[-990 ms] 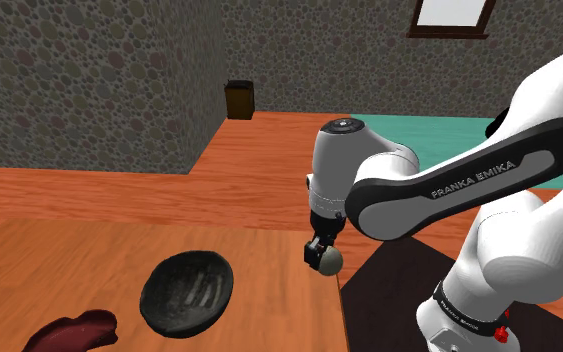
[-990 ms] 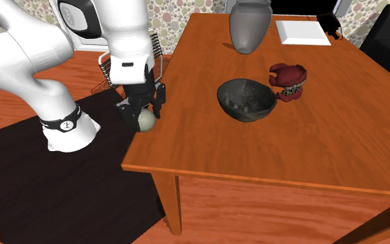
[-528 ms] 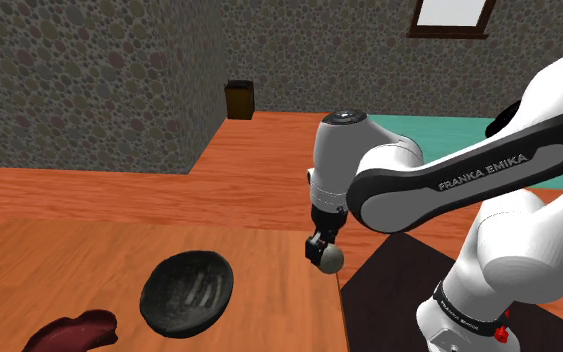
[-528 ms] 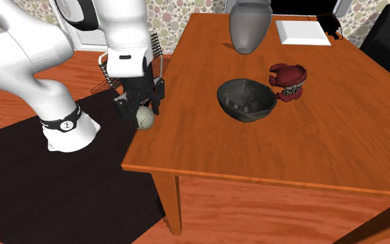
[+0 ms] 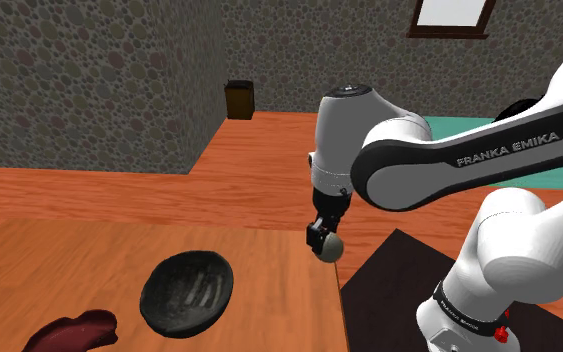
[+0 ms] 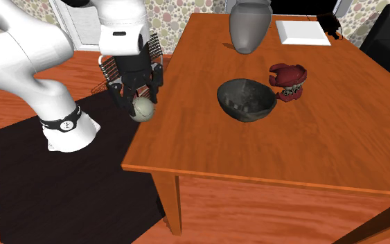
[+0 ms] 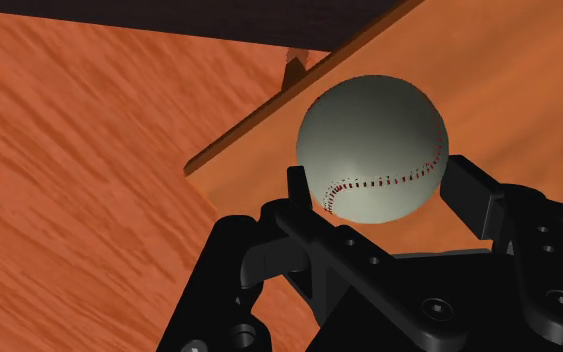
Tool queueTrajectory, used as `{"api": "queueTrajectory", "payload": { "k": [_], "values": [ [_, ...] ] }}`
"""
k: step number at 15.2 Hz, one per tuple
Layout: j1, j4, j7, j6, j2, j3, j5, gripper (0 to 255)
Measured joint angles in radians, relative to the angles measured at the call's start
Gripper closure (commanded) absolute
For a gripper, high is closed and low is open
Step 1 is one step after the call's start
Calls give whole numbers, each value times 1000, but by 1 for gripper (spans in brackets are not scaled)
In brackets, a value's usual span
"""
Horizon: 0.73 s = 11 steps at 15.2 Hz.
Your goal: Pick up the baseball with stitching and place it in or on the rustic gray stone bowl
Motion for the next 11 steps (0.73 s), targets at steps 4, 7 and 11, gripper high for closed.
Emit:
{"api": "queueTrajectory", "payload": {
  "k": [4,7,11],
  "values": [
    [-3,39,-3,-68,-29,-17,-11,255],
    [-3,70,-1,-112,-43,-24,-16,255],
    [-7,114,-5,-176,-62,-40,-27,255]
  ]
}}
